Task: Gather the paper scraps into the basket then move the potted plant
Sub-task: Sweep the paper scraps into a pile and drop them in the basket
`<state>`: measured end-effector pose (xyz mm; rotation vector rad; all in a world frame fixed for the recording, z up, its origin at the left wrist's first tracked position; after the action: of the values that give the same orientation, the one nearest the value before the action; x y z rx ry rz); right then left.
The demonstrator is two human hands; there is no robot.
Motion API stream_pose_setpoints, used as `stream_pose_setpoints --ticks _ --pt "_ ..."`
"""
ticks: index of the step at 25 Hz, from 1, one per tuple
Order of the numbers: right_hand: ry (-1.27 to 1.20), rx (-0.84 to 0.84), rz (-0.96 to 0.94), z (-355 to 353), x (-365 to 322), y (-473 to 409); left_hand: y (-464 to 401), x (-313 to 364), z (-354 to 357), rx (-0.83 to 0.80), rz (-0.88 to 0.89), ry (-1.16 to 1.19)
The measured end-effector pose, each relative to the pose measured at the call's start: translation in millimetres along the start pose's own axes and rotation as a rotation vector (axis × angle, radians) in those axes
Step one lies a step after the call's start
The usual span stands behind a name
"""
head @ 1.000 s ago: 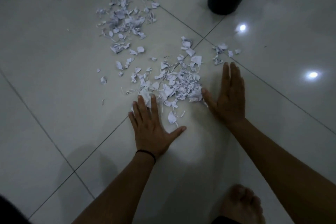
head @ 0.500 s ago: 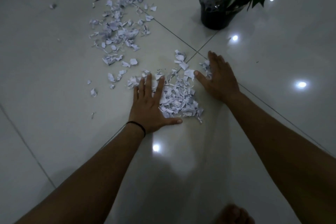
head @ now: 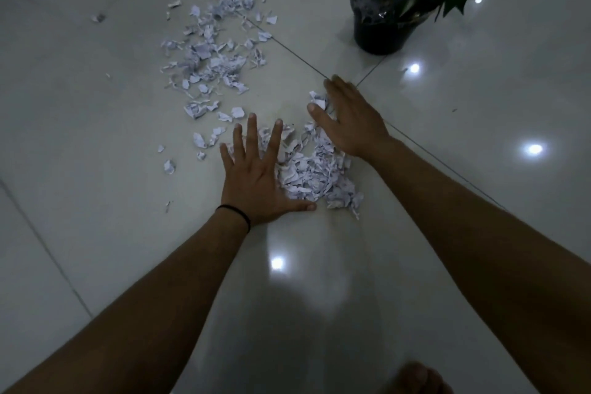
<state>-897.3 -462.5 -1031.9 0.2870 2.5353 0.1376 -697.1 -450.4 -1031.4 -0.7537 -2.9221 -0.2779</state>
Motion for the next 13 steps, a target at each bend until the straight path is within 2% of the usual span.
stream_pose_setpoints --ticks 3,7,9,11,13 --pt "0.065 -0.169 -0.042 16.6 -6.7 -14.9 -8.1 -8.4 12.3 -0.162 -0.034 0.023" --pt "0.031 0.017 -0.208 17.5 -19.1 25.1 -6.5 5.5 13.6 -0.137 0.106 0.026" --pt "0.028 0.038 -0.248 21.5 -24.4 50.2 -0.3 16.5 16.3 -0.104 0.178 0.059" --pt "0.054 0.059 -0.228 26.7 -23.2 68.2 5.5 25.3 18.0 -0.055 0.211 0.080" --pt "0.045 0.179 -0.159 12.6 -12.1 80.8 6.3 28.0 12.3 0.002 0.192 0.075"
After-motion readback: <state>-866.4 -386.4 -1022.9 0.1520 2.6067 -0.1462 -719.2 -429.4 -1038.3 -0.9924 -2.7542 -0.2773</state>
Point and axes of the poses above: each hand's wrist, its own y-axis away from the middle knuckle, its own z-axis out of the palm, x = y × z, the point moved 8 cm from there along -y, towards the middle knuckle, and after that the axes turned 3 degrees about -z, right-handed, at the moved point
